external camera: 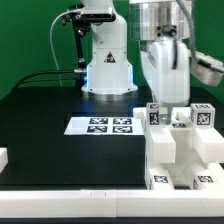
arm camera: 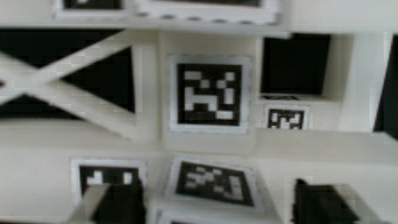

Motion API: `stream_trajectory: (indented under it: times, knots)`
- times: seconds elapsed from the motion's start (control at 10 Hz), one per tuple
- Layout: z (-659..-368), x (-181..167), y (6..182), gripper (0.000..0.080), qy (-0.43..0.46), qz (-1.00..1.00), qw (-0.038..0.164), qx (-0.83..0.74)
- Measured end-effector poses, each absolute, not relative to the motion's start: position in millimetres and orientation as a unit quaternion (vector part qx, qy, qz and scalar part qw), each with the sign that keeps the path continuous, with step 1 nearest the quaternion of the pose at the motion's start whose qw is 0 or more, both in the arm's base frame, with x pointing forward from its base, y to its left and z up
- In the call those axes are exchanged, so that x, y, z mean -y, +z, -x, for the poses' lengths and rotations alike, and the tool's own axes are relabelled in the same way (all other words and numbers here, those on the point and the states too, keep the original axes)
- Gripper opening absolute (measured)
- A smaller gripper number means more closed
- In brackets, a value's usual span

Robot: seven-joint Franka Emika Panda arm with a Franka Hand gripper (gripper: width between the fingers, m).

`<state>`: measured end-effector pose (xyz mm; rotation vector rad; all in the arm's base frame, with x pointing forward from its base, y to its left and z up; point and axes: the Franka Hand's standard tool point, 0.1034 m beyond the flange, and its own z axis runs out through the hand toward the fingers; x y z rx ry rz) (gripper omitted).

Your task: Assemble chair

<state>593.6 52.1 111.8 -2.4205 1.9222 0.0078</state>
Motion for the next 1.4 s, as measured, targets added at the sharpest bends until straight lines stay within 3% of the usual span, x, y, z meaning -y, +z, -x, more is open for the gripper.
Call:
stream_trajectory:
  times: [0.1,0.2,0.3,0.5,0.7,0.9,1.0,1.1,1.2,1.4]
  knots:
    - [-590.5,-51.8,110.9,0.0581,0.002,0.829,0.024,-0.559]
    - [-588.8,-52.4,108.9,0.0581,0.0,0.856,0.022,-0.517]
    - [-589.1,-51.4,108.8,0.0637,-0.001,0.869,0.022,-0.495]
    - [-589.1,-50.5,108.4,0.0646,-0.003,0.903,0.019,-0.43]
    - [-596.3,-47.8,110.5,0.0649,-0.027,0.97,0.01,-0.242]
    - [-596.1,-47.8,110.3,0.0626,-0.026,0.963,0.011,-0.269]
    - [-596.2,-47.7,110.3,0.0457,-0.026,0.963,0.011,-0.269]
    - [-596.1,-48.0,110.1,0.0457,-0.026,0.956,0.012,-0.291]
    - [-595.9,-47.8,109.8,0.0269,-0.025,0.945,0.013,-0.327]
    - [-596.0,-47.6,109.5,0.0271,-0.024,0.918,0.013,-0.395]
